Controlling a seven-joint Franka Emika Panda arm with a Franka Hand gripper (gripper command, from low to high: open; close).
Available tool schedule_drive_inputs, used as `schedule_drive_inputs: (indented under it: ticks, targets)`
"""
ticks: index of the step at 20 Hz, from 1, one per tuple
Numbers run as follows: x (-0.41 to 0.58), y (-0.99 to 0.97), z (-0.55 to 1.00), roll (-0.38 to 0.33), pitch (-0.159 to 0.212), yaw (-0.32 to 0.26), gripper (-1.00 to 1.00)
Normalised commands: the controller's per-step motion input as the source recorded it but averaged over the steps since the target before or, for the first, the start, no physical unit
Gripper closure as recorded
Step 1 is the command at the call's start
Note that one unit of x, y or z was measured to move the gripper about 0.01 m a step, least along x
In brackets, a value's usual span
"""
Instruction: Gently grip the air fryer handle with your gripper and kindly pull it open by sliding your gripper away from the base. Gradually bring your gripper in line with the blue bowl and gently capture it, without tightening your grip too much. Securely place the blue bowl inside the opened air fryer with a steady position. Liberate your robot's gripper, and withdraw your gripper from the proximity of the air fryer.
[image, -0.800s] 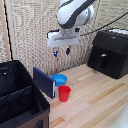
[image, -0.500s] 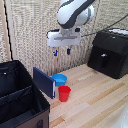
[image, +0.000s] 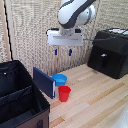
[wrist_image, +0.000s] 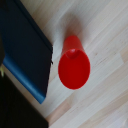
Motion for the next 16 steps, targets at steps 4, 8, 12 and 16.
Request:
schedule_drive_inputs:
  ticks: [4,8,12,16]
  targets:
    - [0.023,-0.01,-0.01,-0.040,0.000,-0.375,-1.00]
    - [0.024,0.00,-0.05,-0.121,0.000,-0.371,-1.00]
    - [0.000,0.00,-0.04,-0.212,0.000,-0.313,-1.00]
    - [0.000,0.00,0.00,-0.324,-0.004,-0.220,-1.00]
